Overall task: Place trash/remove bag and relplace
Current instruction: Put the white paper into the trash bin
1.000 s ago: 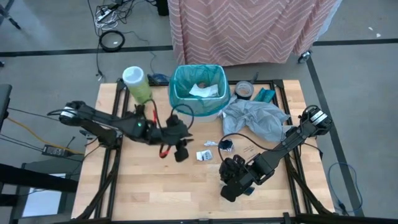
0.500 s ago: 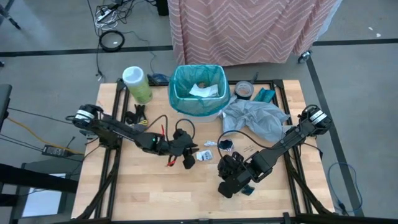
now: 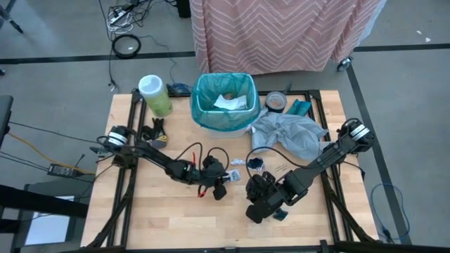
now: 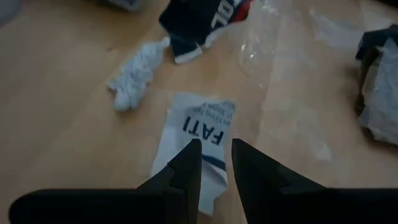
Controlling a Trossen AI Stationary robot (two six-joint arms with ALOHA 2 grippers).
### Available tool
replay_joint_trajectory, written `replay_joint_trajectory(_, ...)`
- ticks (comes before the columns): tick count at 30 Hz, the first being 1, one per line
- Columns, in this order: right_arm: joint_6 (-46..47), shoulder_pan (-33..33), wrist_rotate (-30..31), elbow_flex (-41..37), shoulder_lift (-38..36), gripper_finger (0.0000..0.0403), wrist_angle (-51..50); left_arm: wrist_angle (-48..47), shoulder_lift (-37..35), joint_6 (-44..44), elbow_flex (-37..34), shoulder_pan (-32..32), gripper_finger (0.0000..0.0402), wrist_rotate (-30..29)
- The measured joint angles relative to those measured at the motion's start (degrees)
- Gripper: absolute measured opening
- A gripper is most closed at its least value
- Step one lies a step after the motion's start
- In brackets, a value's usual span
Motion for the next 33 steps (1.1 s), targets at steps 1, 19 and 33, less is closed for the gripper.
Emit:
replay_joint_trajectory(1, 0.1, 0.0, -0.1, 0.0, 0.0, 0.0020, 0.0, 0.4, 0.6, -0.2, 0.0, 0.0, 0.0097, 0.1)
replay_joint_trajectory(19, 0.4, 0.0, -0.2, 0.0, 0.0, 0.0020, 0.5, 5.4, 6.4, -7.6, 0.2, 0.1, 0.0063, 0.6)
replay_joint_trajectory(33, 0.2, 0.0, -0.2, 0.0, 0.0, 0.0020, 0.5, 2.6, 2.5, -10.3, 0.6, -0.2, 0.0003, 0.6)
